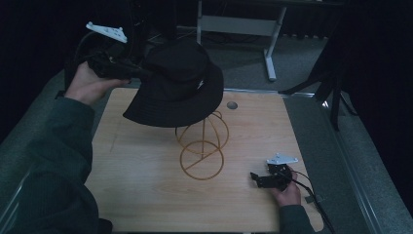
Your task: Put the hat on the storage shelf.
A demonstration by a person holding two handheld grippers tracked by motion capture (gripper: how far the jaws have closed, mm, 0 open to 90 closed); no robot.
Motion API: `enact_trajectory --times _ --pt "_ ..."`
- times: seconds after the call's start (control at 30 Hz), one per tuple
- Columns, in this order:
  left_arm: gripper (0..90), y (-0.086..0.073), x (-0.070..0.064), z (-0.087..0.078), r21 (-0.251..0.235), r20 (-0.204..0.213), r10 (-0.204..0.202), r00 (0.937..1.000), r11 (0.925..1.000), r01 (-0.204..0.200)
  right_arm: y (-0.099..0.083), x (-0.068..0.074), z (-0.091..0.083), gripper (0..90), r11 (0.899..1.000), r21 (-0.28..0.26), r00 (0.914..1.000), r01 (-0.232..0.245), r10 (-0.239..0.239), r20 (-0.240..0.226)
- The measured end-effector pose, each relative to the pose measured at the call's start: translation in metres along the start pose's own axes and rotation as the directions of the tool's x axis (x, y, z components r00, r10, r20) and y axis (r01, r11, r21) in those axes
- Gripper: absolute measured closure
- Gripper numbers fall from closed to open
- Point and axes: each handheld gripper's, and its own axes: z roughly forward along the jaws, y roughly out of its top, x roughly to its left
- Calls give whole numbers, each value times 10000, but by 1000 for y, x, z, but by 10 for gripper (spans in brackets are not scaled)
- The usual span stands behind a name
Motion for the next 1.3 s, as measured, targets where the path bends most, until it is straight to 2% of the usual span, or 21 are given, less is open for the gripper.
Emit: enact_trajectory --times 0.17,0.37,0.47,0.5,0.67,0.77,1.1,1.3 --pt "887 4 -5 7 63 217 103 9997 9999 -104 0 0 0 112 10000 -1 10000 -1 1 2" --pt "887 10 -15 24 316 559 410 9976 9986 -428 0 0 0 112 10000 -1 10000 2 -2 2" --pt "887 11 -16 26 320 580 448 9973 9984 -467 0 0 0 112 10000 -1 10000 4 -4 3" --pt "886 13 -21 33 366 676 586 9960 9975 -612 0 0 0 112 10000 -2 10000 2 -2 4" --pt "886 16 -29 45 470 908 827 9924 9951 -872 0 0 0 112 10000 -2 10000 14 -14 7" --pt "886 17 -33 50 471 1054 905 9903 9943 -959 0 0 0 113 10000 1 10000 6 -6 11" --pt "885 13 -48 58 534 1178 1266 9849 9896 -1336 0 1 0 113 10000 -6 10000 -27 27 22" --pt "884 7 -58 67 796 1345 1460 9801 9843 -1575 0 1 0 113 10000 -13 10000 -12 12 29"
